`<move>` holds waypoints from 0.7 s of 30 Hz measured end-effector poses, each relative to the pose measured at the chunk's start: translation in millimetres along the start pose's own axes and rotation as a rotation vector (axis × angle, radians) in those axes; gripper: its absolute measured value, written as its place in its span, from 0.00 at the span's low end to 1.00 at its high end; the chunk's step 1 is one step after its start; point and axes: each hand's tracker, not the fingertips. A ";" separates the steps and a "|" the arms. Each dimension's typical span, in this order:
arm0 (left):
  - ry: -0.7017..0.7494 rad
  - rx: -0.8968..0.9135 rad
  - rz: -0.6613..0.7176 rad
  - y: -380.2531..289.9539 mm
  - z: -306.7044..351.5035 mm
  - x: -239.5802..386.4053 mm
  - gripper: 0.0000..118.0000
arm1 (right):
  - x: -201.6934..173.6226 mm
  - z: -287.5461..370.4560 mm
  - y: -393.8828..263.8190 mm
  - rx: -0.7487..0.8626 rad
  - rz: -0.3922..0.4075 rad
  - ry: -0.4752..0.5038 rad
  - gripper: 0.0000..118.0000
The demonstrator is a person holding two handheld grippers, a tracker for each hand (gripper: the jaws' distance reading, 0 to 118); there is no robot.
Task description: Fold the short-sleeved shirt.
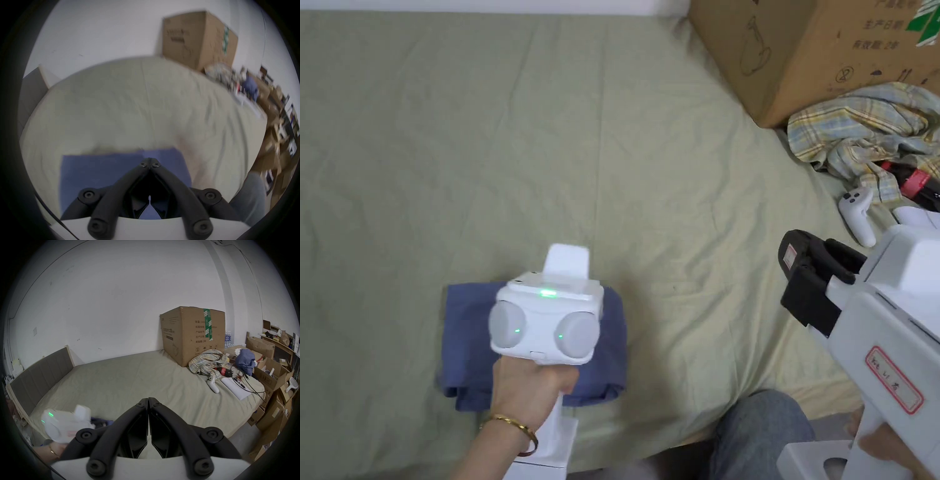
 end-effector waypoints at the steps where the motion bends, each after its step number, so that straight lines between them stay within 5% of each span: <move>1: 0.015 0.068 0.020 5.7 17.0 -10.9 0.00 | -5.8 -3.9 0.4 0.002 0.010 0.012 0.00; 13: 0.280 0.381 0.124 -3.4 149.2 -123.2 0.00 | -139.7 -110.6 -49.6 -0.064 0.056 0.172 0.00; 21: 0.338 0.385 0.157 -27.9 177.1 -154.9 0.00 | -186.4 -160.3 -138.7 -0.366 0.083 0.132 0.00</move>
